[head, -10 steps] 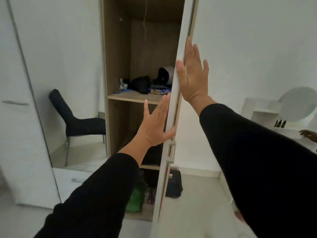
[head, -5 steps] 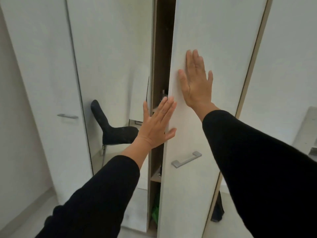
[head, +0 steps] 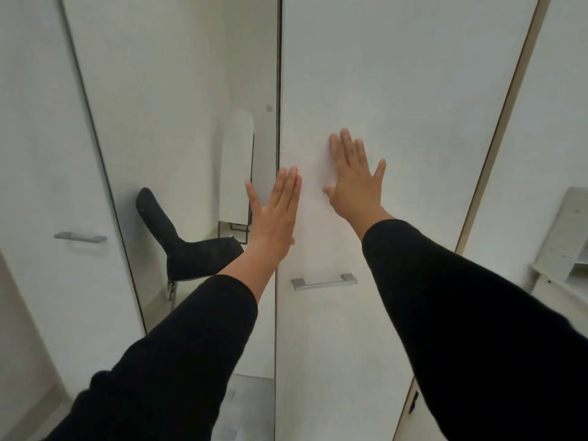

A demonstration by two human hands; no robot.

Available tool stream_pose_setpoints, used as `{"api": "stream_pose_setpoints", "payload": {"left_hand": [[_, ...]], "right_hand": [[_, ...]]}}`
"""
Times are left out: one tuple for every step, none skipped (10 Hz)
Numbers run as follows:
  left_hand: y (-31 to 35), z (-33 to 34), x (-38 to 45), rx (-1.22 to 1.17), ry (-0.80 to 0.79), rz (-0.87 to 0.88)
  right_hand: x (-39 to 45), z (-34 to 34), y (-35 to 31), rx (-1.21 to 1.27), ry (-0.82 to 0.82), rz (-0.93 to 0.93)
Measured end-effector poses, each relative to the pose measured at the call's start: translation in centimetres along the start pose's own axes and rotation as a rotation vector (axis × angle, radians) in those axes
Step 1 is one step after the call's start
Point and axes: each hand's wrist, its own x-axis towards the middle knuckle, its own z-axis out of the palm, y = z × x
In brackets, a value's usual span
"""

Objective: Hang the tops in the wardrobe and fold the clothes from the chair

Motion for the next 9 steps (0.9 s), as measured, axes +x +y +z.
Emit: {"api": "stream_pose_setpoints", "payload": {"left_hand": [[-0.5, 2.4, 2.7, 0.017, -0.023, -0.033], [-0.6, 4.5, 5.4, 0.033, -0.051, -0.069], [-0.3, 6.2, 7.5, 0.042, -0.08, -0.085], [0.3, 7.9, 8.7, 0.006, -0.085, -0.124], [0.9, 8.4, 9.0, -0.028, -0.075, -0.137], [0.4, 8.1, 9.0, -0.084, -0.082, -0.109], [0.4, 7.8, 8.3, -0.116, -0.09, -0.113], [1.1, 6.4, 7.9, -0.225, -0.124, -0.127], [1.9, 5.7, 5.3, -0.286, -0.174, -0.109]], "right_hand": [[2.4, 2.2, 0.4, -0.092, 0.017, -0.023], [4.7, 4.6, 1.0, -0.182, 0.047, -0.036], [6.3, 6.7, 1.2, -0.19, 0.097, -0.022], [6.9, 8.1, 1.0, -0.116, 0.154, -0.028], [7.2, 8.7, 1.0, -0.128, 0.189, -0.035], [7.5, 8.6, 1.3, -0.124, 0.179, -0.033], [6.9, 8.6, 1.2, -0.126, 0.171, -0.037], [5.9, 8.3, 1.0, -0.128, 0.122, -0.013], [1.0, 9.1, 0.2, -0.061, 0.002, 0.066]]}}
